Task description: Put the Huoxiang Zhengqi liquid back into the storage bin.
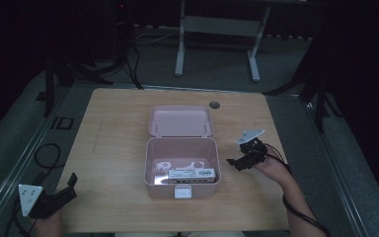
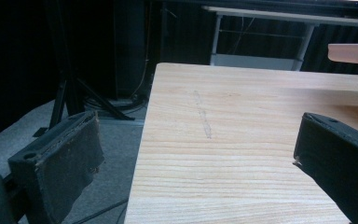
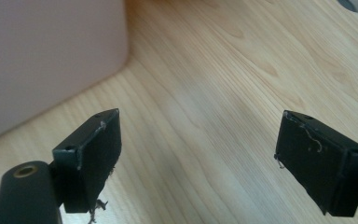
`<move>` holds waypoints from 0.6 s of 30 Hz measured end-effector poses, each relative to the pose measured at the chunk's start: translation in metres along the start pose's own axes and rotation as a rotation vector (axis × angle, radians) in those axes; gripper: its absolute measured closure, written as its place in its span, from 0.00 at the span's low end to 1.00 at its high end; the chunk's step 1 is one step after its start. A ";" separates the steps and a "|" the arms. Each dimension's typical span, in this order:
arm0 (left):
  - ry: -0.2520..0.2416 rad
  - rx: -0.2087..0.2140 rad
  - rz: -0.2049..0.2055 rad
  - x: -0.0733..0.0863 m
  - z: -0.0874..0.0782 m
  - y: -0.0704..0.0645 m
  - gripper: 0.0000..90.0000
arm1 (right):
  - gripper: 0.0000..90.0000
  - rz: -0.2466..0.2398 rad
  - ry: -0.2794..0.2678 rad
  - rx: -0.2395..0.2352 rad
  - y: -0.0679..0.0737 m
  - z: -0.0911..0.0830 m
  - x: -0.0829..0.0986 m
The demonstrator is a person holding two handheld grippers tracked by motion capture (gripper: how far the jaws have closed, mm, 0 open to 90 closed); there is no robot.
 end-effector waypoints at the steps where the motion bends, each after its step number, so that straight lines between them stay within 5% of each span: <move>1: -0.001 0.001 0.001 0.000 0.000 0.000 0.01 | 0.15 0.013 -0.007 0.000 0.000 0.000 0.004; 18: 0.000 -0.002 0.000 0.000 0.000 -0.001 0.01 | 0.15 0.179 -0.144 0.213 -0.011 -0.020 0.053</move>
Point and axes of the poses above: each handheld gripper's, and its own axes: z roughly forward along the jaws, x roughly out of its underside, y roughly to its left, the point moved 6 cm from there along z, roughly forward along the jaws, and after that the axes turned 13 degrees about -z, right-handed, at the moved point
